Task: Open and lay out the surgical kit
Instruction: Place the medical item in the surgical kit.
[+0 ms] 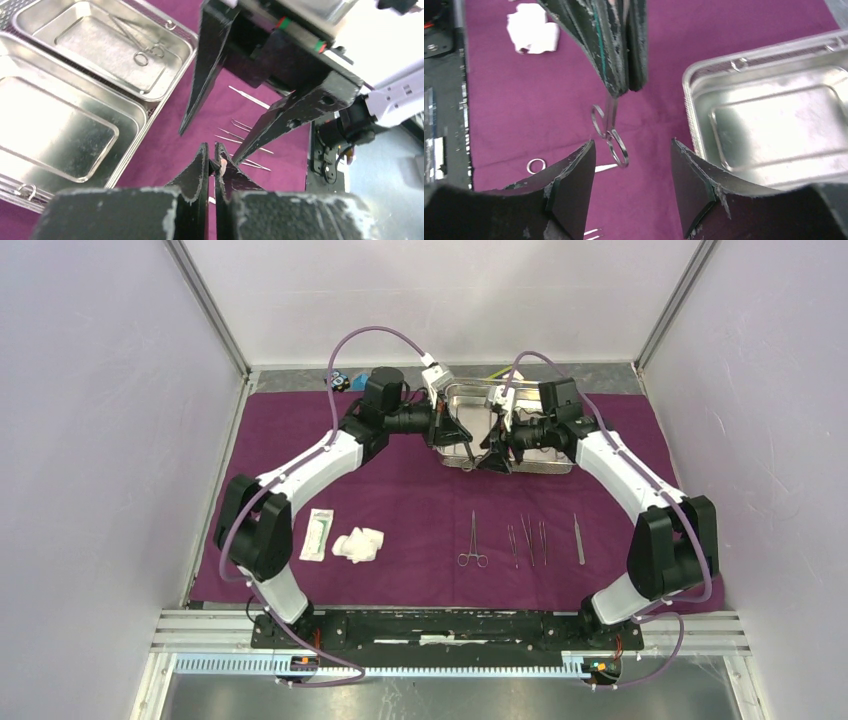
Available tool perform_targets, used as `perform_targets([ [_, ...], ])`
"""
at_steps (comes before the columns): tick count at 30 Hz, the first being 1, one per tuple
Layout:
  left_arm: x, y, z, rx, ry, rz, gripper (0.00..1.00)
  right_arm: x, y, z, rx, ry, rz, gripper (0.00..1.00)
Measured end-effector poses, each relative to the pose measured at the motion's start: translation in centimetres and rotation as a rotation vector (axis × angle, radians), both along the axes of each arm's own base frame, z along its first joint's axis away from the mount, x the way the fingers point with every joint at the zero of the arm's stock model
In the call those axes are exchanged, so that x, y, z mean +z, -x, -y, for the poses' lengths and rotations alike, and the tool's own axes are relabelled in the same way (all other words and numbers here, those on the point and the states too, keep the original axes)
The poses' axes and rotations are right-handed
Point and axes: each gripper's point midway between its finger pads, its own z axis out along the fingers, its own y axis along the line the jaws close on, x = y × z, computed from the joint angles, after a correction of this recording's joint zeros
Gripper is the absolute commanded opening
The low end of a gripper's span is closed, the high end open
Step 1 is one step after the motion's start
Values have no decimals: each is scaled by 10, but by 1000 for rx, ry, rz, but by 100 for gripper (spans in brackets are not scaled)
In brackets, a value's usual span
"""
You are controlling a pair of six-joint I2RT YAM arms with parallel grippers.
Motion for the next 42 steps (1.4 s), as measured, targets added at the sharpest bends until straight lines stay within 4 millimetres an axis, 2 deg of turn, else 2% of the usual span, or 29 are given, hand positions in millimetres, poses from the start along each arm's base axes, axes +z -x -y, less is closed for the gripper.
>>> perform_targets([
  [4, 10, 17, -2, -85, 13, 58, 2, 0, 21, -18, 107, -34, -8, 60],
  [8, 2, 27, -4, -135, 7, 65, 2, -3, 41, -31, 191, -46, -18, 51],
  [12, -8, 32, -7, -155, -9, 77, 2, -5, 52, -33, 240, -54, -26, 44],
  [17, -6, 39, -11, -175, -9, 110, 2, -16, 57, -32, 267, -48, -56, 37],
  [19, -3, 41, -12, -178, -7, 123, 2, -19, 58, -32, 271, -47, -69, 31],
  [24, -1, 45, -13, -190, -2, 131, 3, -22, 58, -32, 279, -48, -73, 3],
  [28, 1, 48, -13, -196, 0, 151, 27, -22, 59, -32, 259, -54, -112, 0],
  [29, 2, 46, -14, -182, -4, 156, 32, -21, 57, -33, 249, -57, -115, 0],
  [31, 2, 39, -16, -137, -19, 155, 51, -19, 51, -35, 227, -71, -106, 0],
  [33, 2, 30, -20, -72, -38, 145, 63, -18, 46, -36, 181, -85, -108, 0],
  [37, 1, 7, -30, 123, -86, 67, 69, -17, 33, -37, 49, -89, -134, 0],
  [42, 9, -18, -42, 335, -111, -23, 69, -8, 12, -42, -109, -119, -172, 0],
])
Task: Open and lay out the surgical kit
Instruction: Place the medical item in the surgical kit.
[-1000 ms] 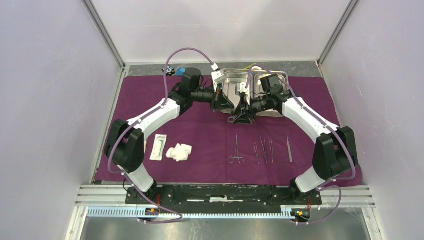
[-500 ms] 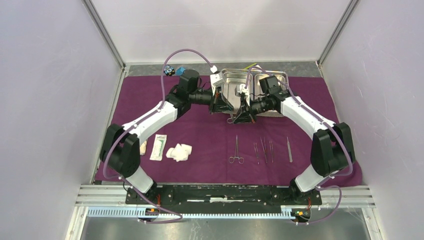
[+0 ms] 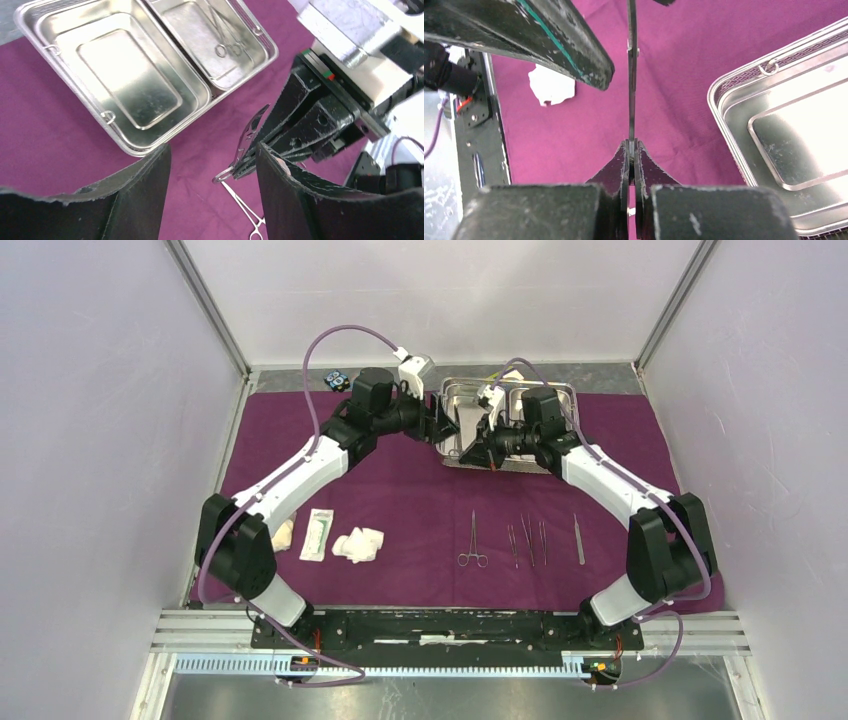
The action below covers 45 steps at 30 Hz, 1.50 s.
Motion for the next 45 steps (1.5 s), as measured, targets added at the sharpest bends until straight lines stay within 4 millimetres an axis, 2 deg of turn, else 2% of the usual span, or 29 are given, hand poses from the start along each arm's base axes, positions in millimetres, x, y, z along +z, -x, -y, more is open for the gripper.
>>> perform_targets([
  [4, 11, -10, -2, 112, -9, -16, 67, 5, -7, -6, -85, -18, -45, 0],
  [10, 20, -13, 11, 190, -40, -9, 62, 7, -12, -10, -159, -34, -92, 0],
  [20, -7, -19, 14, 274, -146, -39, 46, 4, -15, -8, -207, -34, -122, 0],
  [29, -9, -16, 17, 269, -154, -43, 32, 7, -17, -10, -211, -44, -115, 0],
  [45, -7, -17, 19, 262, -142, -35, 33, 7, -15, -14, -226, -86, -166, 0],
])
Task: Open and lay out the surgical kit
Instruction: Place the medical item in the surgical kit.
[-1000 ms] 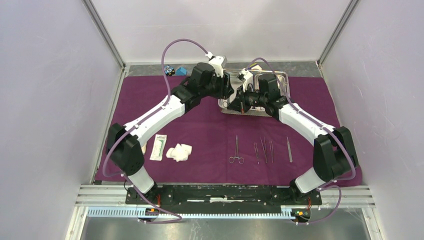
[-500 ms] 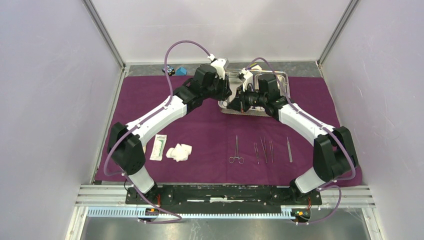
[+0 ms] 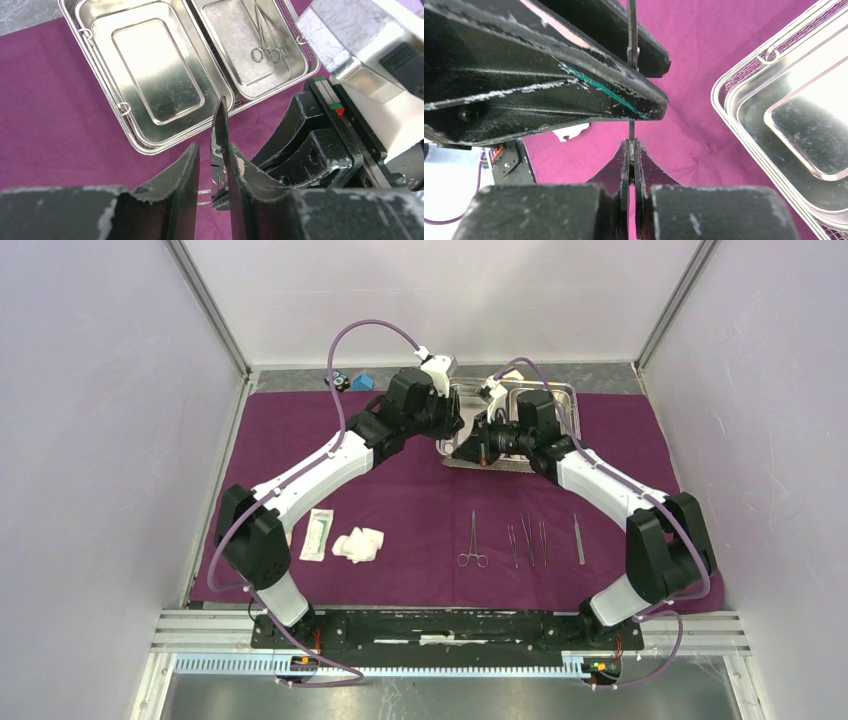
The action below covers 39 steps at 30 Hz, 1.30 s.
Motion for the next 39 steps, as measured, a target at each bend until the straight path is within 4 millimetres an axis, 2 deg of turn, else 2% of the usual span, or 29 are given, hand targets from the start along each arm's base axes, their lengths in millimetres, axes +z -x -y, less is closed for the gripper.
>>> perform_targets([
  [15, -2, -4, 4, -1, 5, 8, 27, 0, 6, -4, 9, -45, -46, 0],
  [23, -3, -6, 1, 17, -4, 13, 38, 0, 6, -4, 9, -46, -44, 0],
  [34, -3, -8, 0, 30, -9, 18, 38, 0, 4, -2, 3, -47, -43, 0],
  [39, -3, -8, -1, 31, -9, 18, 42, 1, 4, -2, 3, -48, -42, 0],
])
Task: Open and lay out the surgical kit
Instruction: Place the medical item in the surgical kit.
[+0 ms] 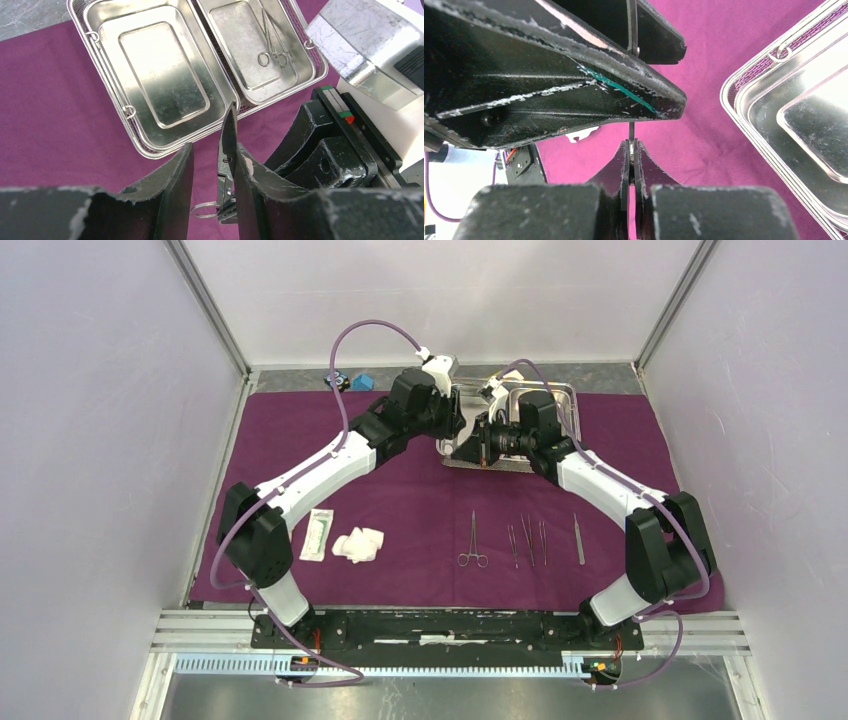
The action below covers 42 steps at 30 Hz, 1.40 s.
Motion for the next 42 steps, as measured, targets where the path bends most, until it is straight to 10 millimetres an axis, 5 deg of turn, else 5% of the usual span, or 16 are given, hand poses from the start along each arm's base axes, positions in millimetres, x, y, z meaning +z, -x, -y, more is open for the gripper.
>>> perform_targets([
  [7, 0, 0, 0, -2, 1, -1, 43, 0, -2, 1, -4, -3, 2, 0],
  [37, -2, 5, 6, -41, 17, -11, 11, -10, -5, 2, -6, -7, -38, 0],
  [42, -2, 5, 6, -41, 18, -10, 6, -9, -4, 1, -2, -15, -41, 17],
])
